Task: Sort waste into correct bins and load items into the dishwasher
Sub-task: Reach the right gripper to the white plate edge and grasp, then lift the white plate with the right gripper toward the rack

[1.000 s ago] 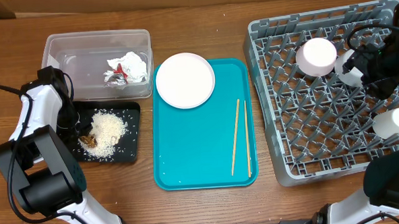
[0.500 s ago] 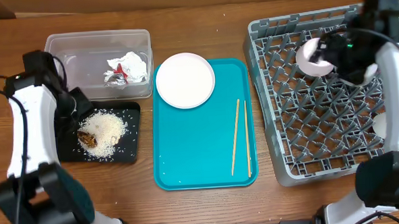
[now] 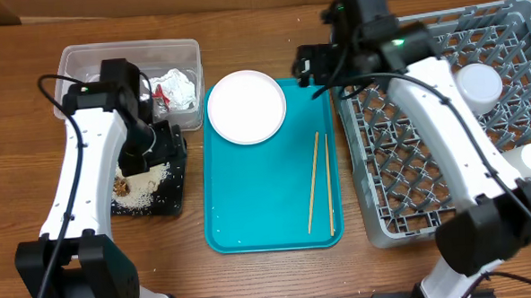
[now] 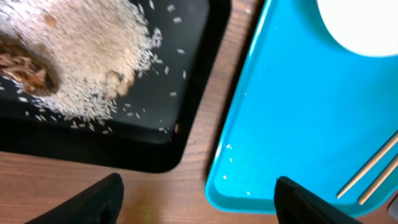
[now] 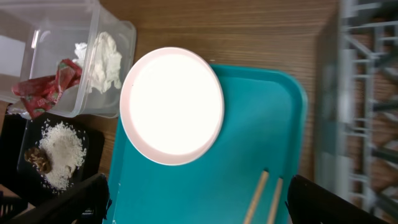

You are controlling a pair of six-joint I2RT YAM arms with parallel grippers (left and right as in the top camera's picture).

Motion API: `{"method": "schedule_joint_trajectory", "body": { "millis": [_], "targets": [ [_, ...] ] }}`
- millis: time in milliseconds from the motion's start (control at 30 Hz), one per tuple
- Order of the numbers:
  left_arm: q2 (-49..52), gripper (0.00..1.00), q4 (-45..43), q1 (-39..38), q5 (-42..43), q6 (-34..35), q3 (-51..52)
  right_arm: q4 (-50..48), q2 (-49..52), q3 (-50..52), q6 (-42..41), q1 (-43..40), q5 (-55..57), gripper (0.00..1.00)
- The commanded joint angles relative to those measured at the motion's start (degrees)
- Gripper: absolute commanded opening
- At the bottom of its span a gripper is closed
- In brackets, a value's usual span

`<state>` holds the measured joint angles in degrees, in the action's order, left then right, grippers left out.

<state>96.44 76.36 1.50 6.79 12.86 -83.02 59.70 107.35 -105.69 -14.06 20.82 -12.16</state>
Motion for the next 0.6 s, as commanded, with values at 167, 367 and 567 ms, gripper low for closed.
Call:
{"method": "schedule_joint_trajectory", "body": {
  "millis": [167,367,567],
  "targets": [
    [-0.20,0.84,2.51,-1.53,-1.46,-1.31,0.44,-2.84,11.04,-0.44,-4.96,4.44,3.67,0.93],
    [-0.20,0.84,2.49,-1.53,-1.66,-1.31,0.44,-3.67,17.92,-0.44,-8.79,4.68,3.82,0.89],
    [-0.20,0.84,2.21,-1.53,-1.64,-1.29,0.44,-4.31,21.77,-0.44,-8.74,5.01,2.93,0.72]
  ]
}}
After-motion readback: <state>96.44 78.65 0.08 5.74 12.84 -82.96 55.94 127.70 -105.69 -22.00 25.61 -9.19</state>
